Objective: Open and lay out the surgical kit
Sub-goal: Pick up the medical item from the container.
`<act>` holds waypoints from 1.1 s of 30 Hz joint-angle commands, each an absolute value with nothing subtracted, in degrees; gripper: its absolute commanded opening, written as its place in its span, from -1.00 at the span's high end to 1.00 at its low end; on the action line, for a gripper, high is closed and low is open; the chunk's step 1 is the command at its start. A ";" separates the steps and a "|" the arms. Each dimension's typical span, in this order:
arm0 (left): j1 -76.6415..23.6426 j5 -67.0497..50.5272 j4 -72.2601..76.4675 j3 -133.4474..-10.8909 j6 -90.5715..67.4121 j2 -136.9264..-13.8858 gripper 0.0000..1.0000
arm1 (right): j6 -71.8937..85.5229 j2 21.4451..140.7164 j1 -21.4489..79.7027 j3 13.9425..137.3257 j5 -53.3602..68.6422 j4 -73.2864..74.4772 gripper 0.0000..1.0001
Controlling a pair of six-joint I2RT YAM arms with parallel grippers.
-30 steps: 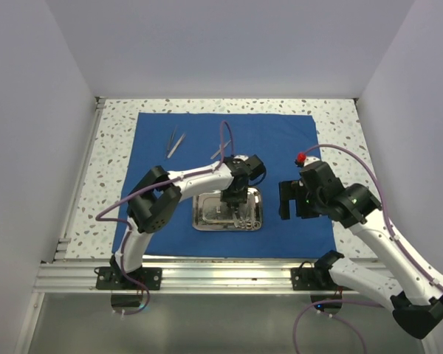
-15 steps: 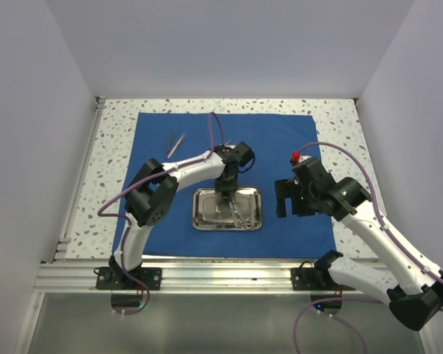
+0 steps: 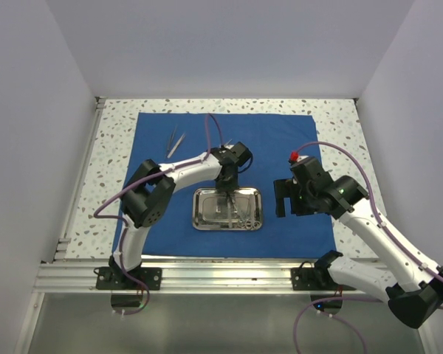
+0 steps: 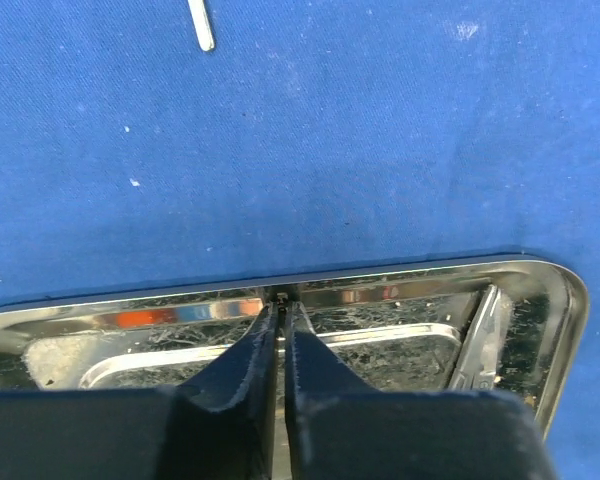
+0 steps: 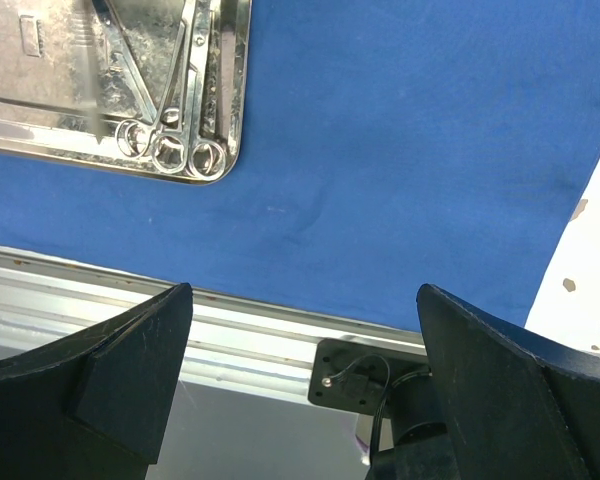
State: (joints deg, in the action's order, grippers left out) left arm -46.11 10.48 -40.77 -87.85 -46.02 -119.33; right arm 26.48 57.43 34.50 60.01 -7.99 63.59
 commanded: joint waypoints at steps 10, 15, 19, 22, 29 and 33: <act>-46.67 10.81 -43.23 -88.85 -48.52 -120.77 1.00 | 24.35 57.13 34.45 61.17 -8.53 62.14 -0.97; -46.58 13.62 -48.68 -94.73 -47.47 -118.48 1.00 | 24.52 57.39 34.45 61.17 -8.44 61.44 -0.97; -46.32 15.90 -52.64 -100.62 -45.36 -118.65 1.00 | 24.96 57.30 34.54 61.08 -8.96 61.17 -0.97; -45.27 16.87 -52.74 -104.41 -42.55 -119.44 1.00 | 25.40 57.48 34.45 61.17 -9.40 61.08 -0.97; -39.38 17.32 -51.86 -114.93 -35.69 -125.94 1.00 | 26.28 57.92 34.54 61.70 -11.07 61.08 -0.97; -35.60 17.93 -51.24 -123.38 -31.91 -132.53 1.00 | 26.72 58.36 34.54 62.23 -12.39 61.87 -0.97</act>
State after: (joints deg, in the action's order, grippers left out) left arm -38.41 15.94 -51.59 -117.19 -36.77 -128.81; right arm 26.06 58.06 34.50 60.01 -10.13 62.15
